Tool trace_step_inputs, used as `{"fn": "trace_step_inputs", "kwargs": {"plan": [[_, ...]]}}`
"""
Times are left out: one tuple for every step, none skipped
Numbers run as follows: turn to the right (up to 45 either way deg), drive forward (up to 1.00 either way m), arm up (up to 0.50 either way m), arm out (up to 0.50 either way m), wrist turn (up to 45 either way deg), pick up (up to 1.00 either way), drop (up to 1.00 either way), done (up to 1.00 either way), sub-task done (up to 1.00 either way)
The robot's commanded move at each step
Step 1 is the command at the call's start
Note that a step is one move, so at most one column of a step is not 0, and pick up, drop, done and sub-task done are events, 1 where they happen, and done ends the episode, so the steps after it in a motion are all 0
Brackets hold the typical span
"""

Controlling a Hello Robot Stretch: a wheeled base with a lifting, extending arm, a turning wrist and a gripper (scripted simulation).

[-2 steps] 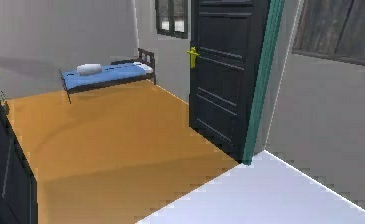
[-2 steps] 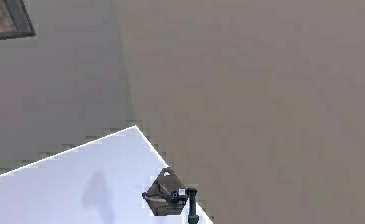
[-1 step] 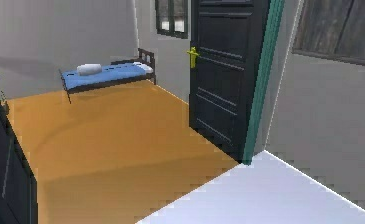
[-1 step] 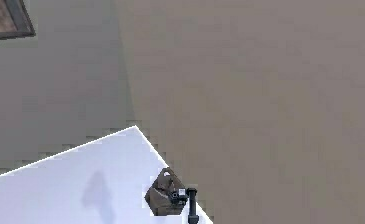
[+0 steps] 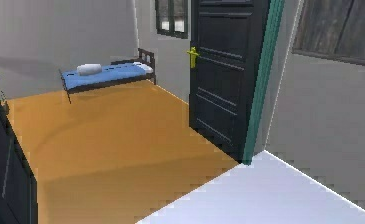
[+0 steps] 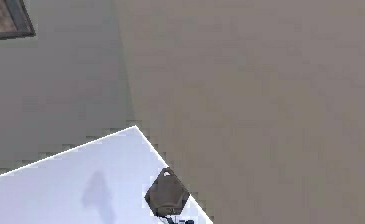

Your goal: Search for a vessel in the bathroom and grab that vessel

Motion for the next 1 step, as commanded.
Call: {"fn": "trace_step_inputs", "kwargs": {"plan": [[0.0, 0.0, 0.0, 0.0, 0.0, 1.0, 0.0, 0.0, 0.0]]}}
